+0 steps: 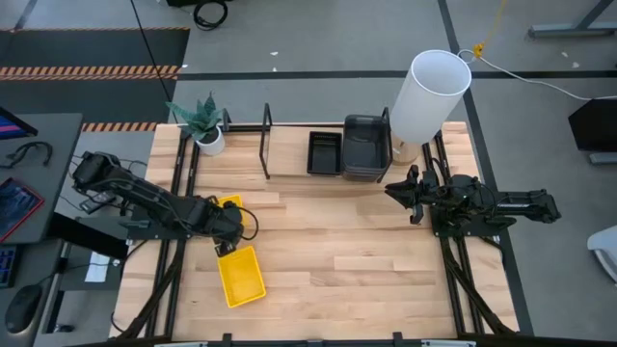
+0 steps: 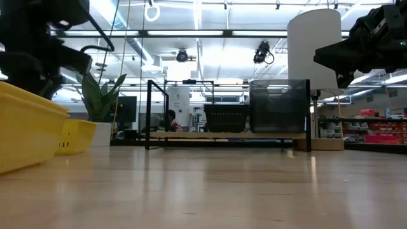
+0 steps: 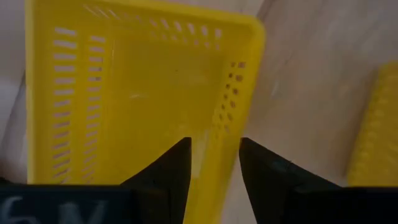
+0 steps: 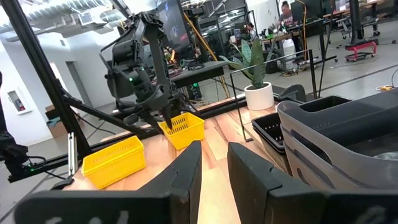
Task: Stack baskets on shelf by color
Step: Stack the yellow bin on the stacked yellow bins
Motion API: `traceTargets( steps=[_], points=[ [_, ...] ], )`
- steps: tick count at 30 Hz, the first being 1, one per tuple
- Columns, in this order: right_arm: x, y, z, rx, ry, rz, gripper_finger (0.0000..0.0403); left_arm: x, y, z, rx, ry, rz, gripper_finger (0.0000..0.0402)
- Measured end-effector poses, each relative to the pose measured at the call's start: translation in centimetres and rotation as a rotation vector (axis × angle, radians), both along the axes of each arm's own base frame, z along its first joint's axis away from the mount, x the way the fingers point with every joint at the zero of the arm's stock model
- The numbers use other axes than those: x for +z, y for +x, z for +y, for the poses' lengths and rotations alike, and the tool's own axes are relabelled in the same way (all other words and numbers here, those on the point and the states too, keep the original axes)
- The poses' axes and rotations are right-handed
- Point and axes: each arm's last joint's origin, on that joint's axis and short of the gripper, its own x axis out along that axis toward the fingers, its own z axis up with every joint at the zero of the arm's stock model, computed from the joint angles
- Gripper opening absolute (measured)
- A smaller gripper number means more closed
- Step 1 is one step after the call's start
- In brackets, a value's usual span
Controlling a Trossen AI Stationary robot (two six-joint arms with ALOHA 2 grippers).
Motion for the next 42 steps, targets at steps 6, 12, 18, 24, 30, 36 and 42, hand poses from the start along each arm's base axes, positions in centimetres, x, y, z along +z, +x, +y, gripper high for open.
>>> traceTargets(
  steps=[6, 12, 18, 24, 30, 36, 42],
  points=[
    [0.0, 0.0, 0.0, 0.0, 0.0, 0.0, 0.0084, -1.3, -0.6, 0.2, -0.046, -0.004, 0.038, 0.0137],
    [0.0, 0.0, 0.0, 0.0, 0.0, 0.0, 0.0083, -1.2, -0.7, 0.1, -0.09, -0.04, 0.059, 0.0066],
    [0.0, 0.0, 0.0, 0.0, 0.0, 0.0, 0.0083, 2.1, -0.4, -0.2, -0.134, -0.079, 0.141, 0.0018],
    [0.0, 0.0, 0.0, 0.0, 0.0, 0.0, 0.0083, 6.6, 0.5, -1.6, -0.263, -0.029, 0.061, 0.0012],
    [0.0, 0.0, 0.0, 0.0, 0.0, 0.0, 0.0082, 9.7, 0.7, -4.3, -0.485, -0.042, -0.073, 0.0013],
    [0.0, 0.0, 0.0, 0.0, 0.0, 0.0, 0.0083, 11.0, -0.1, -7.7, -0.829, -0.041, -0.199, 0.0013],
    [0.0, 0.0, 0.0, 0.0, 0.0, 0.0, 0.0082, 11.5, -1.0, -10.5, -0.994, -0.044, -0.333, 0.0013]
  ],
)
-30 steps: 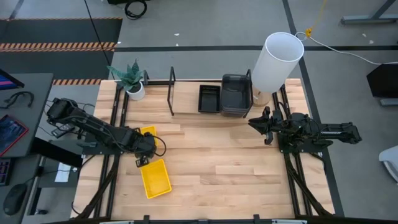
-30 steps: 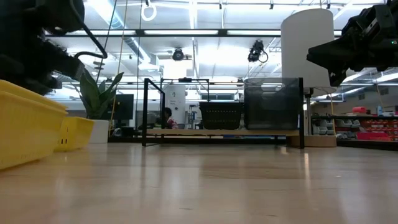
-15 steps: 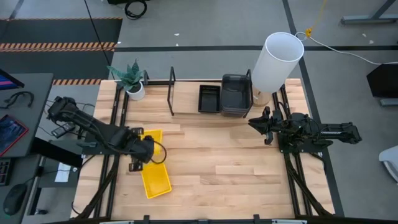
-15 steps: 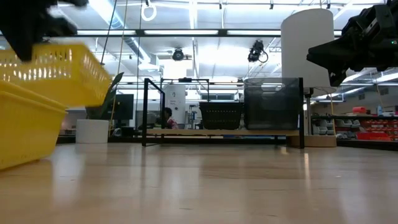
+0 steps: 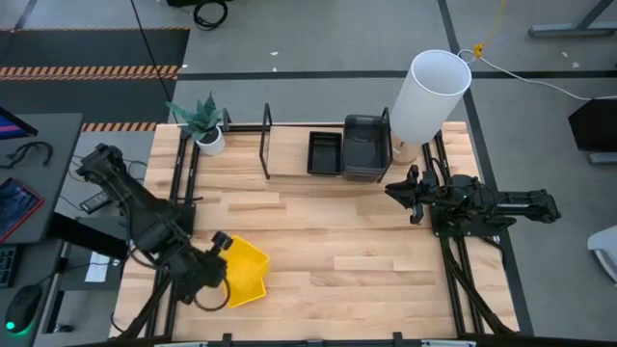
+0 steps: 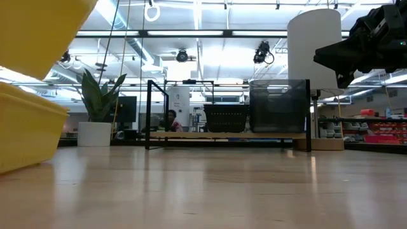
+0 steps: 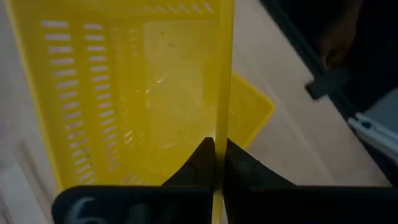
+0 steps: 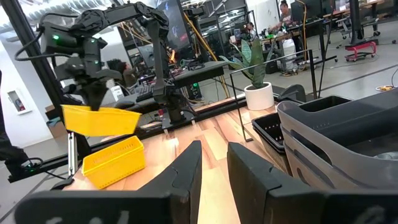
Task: Stack baskets on shelf by color
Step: Stack the yellow bin on the stacked yellow bins
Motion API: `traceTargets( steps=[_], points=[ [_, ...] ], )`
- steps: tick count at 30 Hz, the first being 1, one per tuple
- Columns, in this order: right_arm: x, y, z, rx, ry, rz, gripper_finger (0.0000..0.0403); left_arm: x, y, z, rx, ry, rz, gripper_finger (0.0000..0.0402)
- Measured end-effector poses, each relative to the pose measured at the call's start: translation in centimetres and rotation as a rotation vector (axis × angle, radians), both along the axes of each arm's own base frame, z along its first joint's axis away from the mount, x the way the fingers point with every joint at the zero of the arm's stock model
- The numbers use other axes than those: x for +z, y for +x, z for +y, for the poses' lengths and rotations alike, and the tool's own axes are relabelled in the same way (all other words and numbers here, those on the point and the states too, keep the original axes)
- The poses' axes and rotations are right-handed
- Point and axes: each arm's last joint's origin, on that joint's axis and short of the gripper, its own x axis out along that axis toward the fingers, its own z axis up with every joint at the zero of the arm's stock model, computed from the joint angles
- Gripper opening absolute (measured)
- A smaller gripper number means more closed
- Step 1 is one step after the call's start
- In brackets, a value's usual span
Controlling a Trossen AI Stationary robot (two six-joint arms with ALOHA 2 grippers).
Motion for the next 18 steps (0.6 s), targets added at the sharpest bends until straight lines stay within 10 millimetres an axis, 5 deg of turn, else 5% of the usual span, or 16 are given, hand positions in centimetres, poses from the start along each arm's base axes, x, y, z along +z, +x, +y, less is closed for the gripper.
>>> traceTargets(
  steps=[18],
  points=[
    [0.0, 0.0, 0.0, 0.0, 0.0, 0.0, 0.0082, -6.6, -1.2, -2.5, -0.239, 0.253, -0.005, 0.0014]
  ],
)
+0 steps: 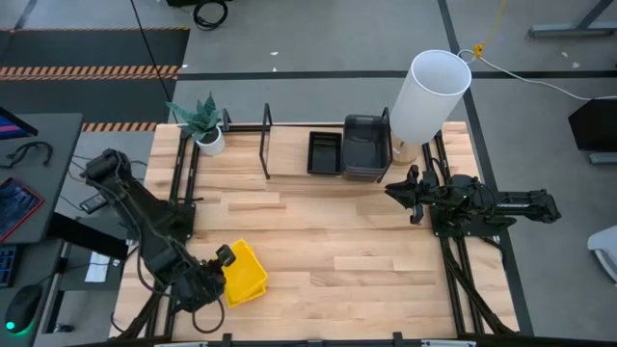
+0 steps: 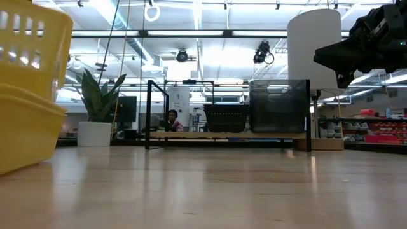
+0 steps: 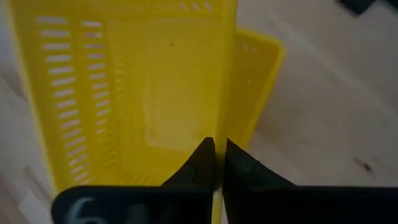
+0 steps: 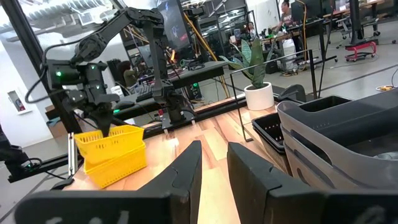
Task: Stack baskets on shelf by color
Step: Stack the yellow bin on the stacked yellow bins
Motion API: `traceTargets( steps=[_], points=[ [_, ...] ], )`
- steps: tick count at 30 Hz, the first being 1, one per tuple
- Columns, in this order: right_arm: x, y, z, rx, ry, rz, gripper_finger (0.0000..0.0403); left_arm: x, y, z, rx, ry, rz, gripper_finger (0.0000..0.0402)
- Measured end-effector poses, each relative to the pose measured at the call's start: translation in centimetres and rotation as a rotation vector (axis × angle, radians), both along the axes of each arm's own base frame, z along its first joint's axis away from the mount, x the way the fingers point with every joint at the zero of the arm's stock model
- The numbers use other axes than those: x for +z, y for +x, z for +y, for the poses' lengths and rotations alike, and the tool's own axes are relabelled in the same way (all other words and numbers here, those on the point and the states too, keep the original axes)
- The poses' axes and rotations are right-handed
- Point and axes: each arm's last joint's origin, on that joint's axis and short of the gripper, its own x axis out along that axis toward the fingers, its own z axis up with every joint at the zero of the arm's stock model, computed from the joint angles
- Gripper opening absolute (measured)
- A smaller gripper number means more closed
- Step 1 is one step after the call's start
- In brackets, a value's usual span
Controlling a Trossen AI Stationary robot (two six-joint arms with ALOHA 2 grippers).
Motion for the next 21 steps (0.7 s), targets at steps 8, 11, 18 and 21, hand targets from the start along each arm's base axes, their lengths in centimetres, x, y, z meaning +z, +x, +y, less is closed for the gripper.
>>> traceTargets(
  steps=[8, 11, 18, 21],
  points=[
    [0.0, 0.0, 0.0, 0.001, 0.0, 0.0, 0.0083, -1.5, 0.2, -0.5, 0.014, 0.036, 0.082, 0.0048],
    [0.0, 0.0, 0.0, 0.0, 0.0, 0.0, 0.0082, -1.8, 0.2, -0.5, 0.039, 0.041, 0.113, 0.0073],
    [0.0, 0.0, 0.0, 0.0, 0.0, 0.0, 0.0083, -1.7, 0.1, -0.2, 0.152, 0.016, 0.132, 0.0138],
    [0.0, 0.0, 0.0, 0.0, 0.0, 0.0, 0.0083, -0.6, 0.3, -0.4, 0.223, -0.047, 0.112, 0.0156]
  ],
)
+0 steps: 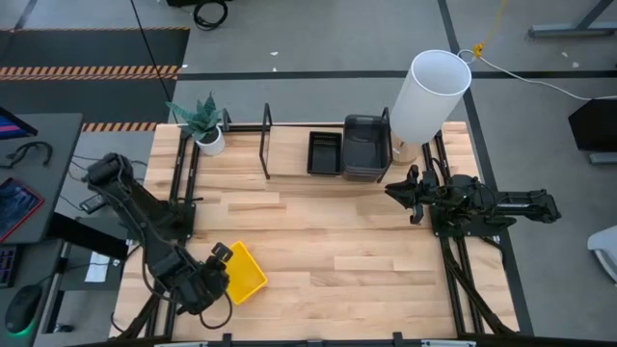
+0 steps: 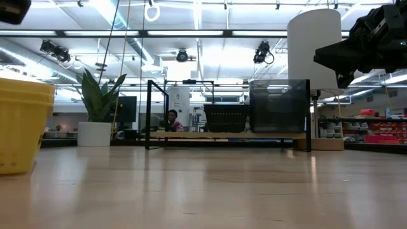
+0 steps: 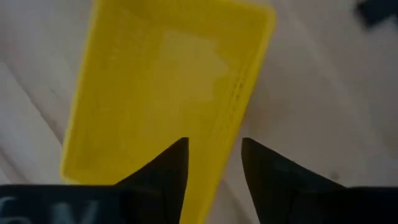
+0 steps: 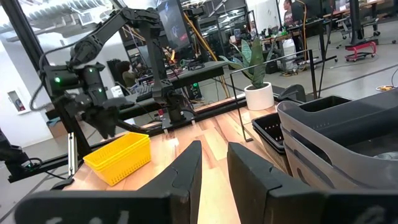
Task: Stack baskets on shelf by color
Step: Stack the yellow bin on the stacked yellow bins, then put the stacked yellow bins on the shelf
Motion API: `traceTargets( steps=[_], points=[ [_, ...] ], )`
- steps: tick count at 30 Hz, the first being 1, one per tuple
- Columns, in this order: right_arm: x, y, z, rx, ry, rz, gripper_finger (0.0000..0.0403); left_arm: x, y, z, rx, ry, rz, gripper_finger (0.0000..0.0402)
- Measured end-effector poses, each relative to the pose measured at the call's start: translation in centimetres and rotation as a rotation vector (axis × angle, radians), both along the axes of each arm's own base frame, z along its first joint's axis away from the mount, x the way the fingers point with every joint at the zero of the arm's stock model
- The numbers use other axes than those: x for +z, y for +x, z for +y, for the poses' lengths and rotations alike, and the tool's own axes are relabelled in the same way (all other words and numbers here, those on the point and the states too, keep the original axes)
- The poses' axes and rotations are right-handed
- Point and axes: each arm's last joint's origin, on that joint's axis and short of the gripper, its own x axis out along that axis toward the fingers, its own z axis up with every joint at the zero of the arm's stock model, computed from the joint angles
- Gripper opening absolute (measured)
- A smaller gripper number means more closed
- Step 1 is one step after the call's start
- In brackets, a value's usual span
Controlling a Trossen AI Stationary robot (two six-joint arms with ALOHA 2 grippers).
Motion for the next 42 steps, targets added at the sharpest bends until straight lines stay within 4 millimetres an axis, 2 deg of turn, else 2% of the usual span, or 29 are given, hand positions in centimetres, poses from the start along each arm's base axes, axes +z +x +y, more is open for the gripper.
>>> traceTargets(
  steps=[5, 11, 16, 22, 30, 37, 42],
  points=[
    [0.0, 0.0, 0.0, 0.0, 0.0, 0.0, 0.0082, 1.7, 0.6, -0.1, 0.262, -0.136, -0.032, 0.016],
    [0.0, 0.0, 0.0, 0.0, 0.0, 0.0, 0.0082, 1.9, 1.0, 0.2, 0.623, -0.26, -0.026, 0.0148],
    [0.0, 0.0, 0.0, 0.0, 0.0, 0.0, 0.0083, 1.8, 1.6, 0.7, 0.712, -0.315, 0.064, 0.0143],
    [0.0, 0.0, 0.0, 0.0, 0.0, 0.0, 0.0082, 1.8, 2.6, 1.8, 0.845, -0.347, 0.07, 0.0147],
    [0.0, 0.0, 0.0, 0.0, 0.0, 0.0, 0.0083, 1.6, 3.5, 3.4, 0.932, -0.306, 0.078, 0.0178],
    [0.0, 0.0, 0.0, 0.0, 0.0, 0.0, 0.0083, 1.4, 4.3, 6.3, 1.109, -0.211, 0.118, 0.0203],
    [0.0, 0.0, 0.0, 0.0, 0.0, 0.0, 0.0084, 1.4, 5.1, 7.7, 1.111, -0.219, 0.159, 0.0236]
  ],
)
